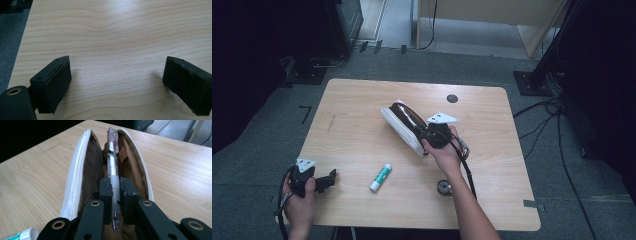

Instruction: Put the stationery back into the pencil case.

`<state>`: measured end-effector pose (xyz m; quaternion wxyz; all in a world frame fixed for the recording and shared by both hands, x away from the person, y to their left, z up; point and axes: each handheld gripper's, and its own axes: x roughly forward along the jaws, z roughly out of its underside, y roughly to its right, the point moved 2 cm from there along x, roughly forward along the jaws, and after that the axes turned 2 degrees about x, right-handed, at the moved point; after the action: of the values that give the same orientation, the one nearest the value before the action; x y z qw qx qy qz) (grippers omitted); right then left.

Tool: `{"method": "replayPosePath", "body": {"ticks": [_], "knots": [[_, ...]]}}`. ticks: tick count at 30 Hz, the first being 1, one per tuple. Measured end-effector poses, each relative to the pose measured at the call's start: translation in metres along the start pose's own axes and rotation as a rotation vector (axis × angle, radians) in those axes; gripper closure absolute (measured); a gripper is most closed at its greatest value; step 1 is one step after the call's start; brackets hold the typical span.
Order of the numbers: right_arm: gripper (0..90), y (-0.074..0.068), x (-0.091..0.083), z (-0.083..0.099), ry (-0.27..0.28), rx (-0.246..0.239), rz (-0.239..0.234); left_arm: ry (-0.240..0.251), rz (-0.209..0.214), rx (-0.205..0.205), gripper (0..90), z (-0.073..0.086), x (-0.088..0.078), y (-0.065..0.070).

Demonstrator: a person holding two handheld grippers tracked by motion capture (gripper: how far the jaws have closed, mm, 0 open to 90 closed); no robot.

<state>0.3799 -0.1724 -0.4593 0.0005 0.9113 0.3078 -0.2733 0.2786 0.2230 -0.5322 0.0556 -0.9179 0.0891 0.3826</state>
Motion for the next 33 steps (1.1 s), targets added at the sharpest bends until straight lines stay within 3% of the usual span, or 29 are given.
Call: {"method": "replayPosePath", "body": {"ticks": [5, 18, 27, 33], "knots": [[81.1, 0.000, 0.004, 0.005, -0.020, 0.014, 0.002, 0.000, 0.000, -0.001, 8.4, 0.000, 0.000, 0.000], [81.0, -0.006, 0.016, 0.014, -0.086, -0.009, 0.020, 0.001, 0.000, -0.002, 8.4, 0.000, 0.000, 0.000], [81.0, -0.007, 0.022, 0.016, -0.149, 0.021, 0.017, 0.001, 0.000, -0.003, 8.5, 0.000, 0.000, 0.000], [80.9, -0.006, 0.027, 0.020, -0.202, 0.009, 0.012, 0.000, 0.000, -0.001, 8.4, 0.000, 0.000, 0.000]]}}
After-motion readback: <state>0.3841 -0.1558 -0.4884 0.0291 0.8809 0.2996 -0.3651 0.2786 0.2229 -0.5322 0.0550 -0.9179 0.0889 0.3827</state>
